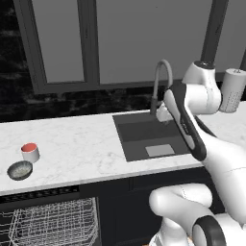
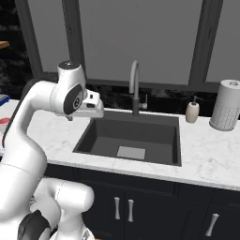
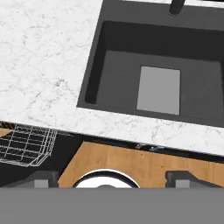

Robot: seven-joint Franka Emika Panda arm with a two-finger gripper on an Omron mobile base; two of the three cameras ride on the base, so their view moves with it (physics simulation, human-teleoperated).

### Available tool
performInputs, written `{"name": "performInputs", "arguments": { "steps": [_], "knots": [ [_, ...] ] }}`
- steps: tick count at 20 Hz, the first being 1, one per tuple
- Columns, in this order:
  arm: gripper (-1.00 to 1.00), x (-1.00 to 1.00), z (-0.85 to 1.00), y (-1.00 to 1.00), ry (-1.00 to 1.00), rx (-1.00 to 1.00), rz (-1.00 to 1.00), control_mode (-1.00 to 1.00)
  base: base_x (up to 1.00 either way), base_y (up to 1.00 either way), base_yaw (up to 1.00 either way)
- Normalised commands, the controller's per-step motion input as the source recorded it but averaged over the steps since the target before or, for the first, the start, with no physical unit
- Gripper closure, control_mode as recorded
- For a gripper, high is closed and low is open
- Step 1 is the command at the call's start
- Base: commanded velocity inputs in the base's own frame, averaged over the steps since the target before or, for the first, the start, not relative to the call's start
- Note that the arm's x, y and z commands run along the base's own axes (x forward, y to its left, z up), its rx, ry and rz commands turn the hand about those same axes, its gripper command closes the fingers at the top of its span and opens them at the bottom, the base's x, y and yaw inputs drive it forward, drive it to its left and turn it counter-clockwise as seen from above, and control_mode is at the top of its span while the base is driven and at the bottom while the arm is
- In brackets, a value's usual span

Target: Pick up the cup and bowl from the counter, place them in the dishwasher, and close the dishwasher door.

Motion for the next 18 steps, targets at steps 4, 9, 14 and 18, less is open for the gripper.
{"name": "performInputs", "arguments": {
  "steps": [4,9,14,18],
  "knots": [
    [-1.0,-0.29,-0.34,-0.62,-0.03,0.0,0.37,-1.0,0.0,0.0,0.0],
    [-1.0,0.61,-0.07,-0.03,0.08,0.0,0.06,-1.0,0.0,0.0,0.0],
    [-1.0,0.77,0.0,0.24,0.17,0.0,-0.08,-1.0,0.0,0.0,0.0],
    [-1.0,0.41,0.0,0.0,0.14,0.0,-0.01,-1.0,0.0,0.0,0.0]
  ]
}}
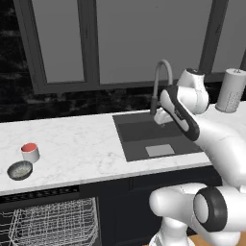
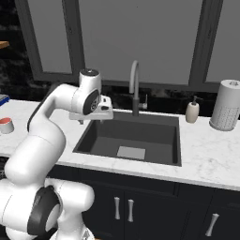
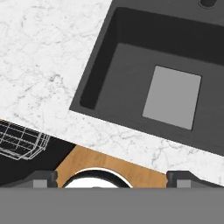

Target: Pick up the cup and bowl from the counter, place them in the dishwasher, and close the dishwasher door.

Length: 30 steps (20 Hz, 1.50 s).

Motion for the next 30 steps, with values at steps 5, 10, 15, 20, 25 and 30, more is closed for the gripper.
{"name": "performInputs", "arguments": {
  "steps": [5,10,15,20,25,30],
  "knots": [
    [-1.0,0.1,-0.01,0.0,0.04,-0.01,0.0,-1.0,0.0,0.0,0.0],
    [-1.0,0.0,-0.1,0.1,0.0,0.0,-0.01,-1.0,0.0,0.0,0.0],
    [-1.0,-0.01,-0.02,0.0,0.01,0.0,0.0,1.0,-0.08,-0.12,0.15],
    [-1.0,0.0,0.0,0.0,0.0,0.0,0.0,1.0,-0.51,-0.58,0.52],
    [-1.0,0.0,0.0,0.0,0.0,0.0,0.0,1.0,-0.35,-0.69,0.6],
    [-1.0,0.0,0.0,0.0,0.0,0.0,0.0,1.0,0.0,-0.3,0.61]
  ]
}}
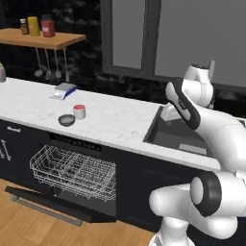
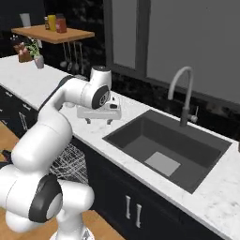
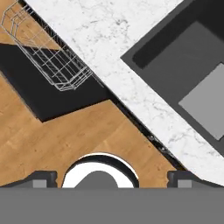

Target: Pick up the cup and bowl from the counter, place them in the dishwasher, and close the dishwasher door.

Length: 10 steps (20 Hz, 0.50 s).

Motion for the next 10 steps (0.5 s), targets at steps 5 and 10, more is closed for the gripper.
{"name": "performInputs", "arguments": {
  "steps": [5,10],
  "knots": [
    [-1.0,0.0,0.0,0.0,0.0,0.0,0.0,1.0,0.18,0.0,0.62],
    [-1.0,0.0,0.0,0.0,0.0,0.0,0.0,1.0,0.33,-0.06,0.48]
  ]
}}
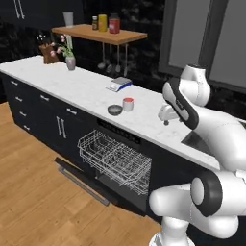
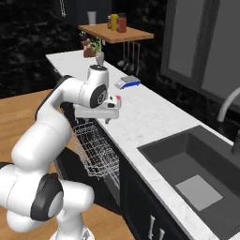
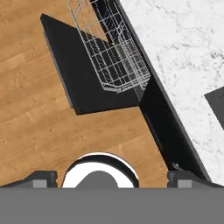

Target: Pick up the cup and bowl from the counter, place them in the dishwasher, and close the dishwasher door.

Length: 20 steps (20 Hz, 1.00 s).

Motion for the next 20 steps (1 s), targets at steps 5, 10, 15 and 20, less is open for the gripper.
{"name": "performInputs", "arguments": {
  "steps": [5,10,15,20],
  "knots": [
    [-1.0,0.0,0.0,0.0,0.0,0.0,0.0,1.0,0.47,0.01,0.35],
    [-1.0,0.0,0.0,0.0,0.0,0.0,0.0,1.0,0.35,-0.28,0.19],
    [-1.0,0.0,0.0,0.0,0.0,0.0,0.0,1.0,0.41,-0.4,0.16],
    [-1.0,0.0,0.0,0.0,0.0,0.0,0.0,1.0,0.34,-0.09,0.19]
  ]
}}
